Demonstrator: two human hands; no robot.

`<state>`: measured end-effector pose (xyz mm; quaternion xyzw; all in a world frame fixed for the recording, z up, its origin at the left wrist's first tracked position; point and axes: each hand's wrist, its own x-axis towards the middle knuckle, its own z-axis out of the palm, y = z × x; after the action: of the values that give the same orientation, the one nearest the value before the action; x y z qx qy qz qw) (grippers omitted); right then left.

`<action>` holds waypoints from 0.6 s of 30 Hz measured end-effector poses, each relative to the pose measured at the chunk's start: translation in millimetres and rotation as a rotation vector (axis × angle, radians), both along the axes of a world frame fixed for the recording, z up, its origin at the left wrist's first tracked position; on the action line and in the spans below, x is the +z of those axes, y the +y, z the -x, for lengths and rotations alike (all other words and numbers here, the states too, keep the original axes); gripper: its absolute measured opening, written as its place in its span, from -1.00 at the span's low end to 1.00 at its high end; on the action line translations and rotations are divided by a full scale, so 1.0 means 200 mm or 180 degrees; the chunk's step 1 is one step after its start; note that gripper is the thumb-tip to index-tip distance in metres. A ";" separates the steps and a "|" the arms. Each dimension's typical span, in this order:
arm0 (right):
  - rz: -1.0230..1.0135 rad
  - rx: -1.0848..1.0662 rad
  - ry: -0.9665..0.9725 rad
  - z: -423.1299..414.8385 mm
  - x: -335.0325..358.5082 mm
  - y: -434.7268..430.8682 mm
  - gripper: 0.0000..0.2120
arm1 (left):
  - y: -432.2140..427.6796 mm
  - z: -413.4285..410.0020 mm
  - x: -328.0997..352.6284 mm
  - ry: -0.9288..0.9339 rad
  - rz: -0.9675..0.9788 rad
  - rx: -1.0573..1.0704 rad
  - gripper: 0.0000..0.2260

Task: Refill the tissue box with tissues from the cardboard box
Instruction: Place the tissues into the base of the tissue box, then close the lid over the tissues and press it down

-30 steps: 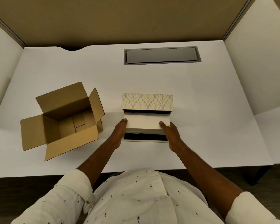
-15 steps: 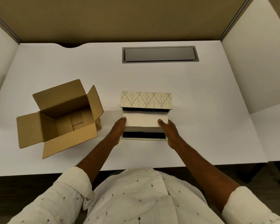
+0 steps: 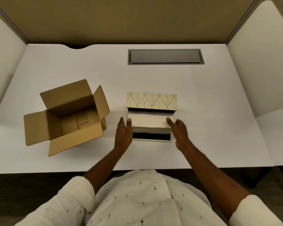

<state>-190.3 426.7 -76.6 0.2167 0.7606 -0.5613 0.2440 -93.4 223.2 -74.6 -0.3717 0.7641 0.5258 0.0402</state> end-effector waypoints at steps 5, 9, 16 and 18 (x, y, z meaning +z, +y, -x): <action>-0.0591 -0.0148 0.1328 0.01 0.13 0.06 -0.37 | 0.12 -0.20 -0.02 0.1217 0.1770 -0.1348 -0.51; -0.1082 0.0810 0.2631 0.14 0.27 -0.02 -0.49 | 0.17 -0.14 -0.05 0.1442 0.2780 -0.2834 -0.54; -0.2161 0.3372 0.2351 0.42 0.35 -0.21 -0.26 | 0.14 0.08 -0.05 0.0973 0.3569 -0.3977 -0.28; -0.2310 0.3701 0.2024 0.44 0.34 -0.23 -0.24 | 0.14 0.11 -0.04 0.0879 0.3703 -0.4132 -0.19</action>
<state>-278.0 381.5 -9.6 -0.3251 0.9232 -0.0920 0.1831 -116.1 250.4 -83.3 0.2409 0.9690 -0.0329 0.0427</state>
